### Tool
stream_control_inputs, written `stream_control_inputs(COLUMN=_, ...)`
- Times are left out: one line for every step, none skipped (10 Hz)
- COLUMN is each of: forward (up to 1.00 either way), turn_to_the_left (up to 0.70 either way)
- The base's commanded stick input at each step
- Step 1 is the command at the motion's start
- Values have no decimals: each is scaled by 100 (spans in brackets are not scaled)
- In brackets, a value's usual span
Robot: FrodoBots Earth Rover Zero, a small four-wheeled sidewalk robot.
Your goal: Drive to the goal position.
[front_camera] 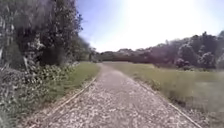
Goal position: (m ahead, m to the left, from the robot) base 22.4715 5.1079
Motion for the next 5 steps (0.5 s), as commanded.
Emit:
stream_control_inputs(forward=85, turn_to_the_left=0)
stream_control_inputs(forward=85, turn_to_the_left=0)
stream_control_inputs(forward=85, turn_to_the_left=0)
stream_control_inputs(forward=85, turn_to_the_left=0)
stream_control_inputs(forward=85, turn_to_the_left=0)
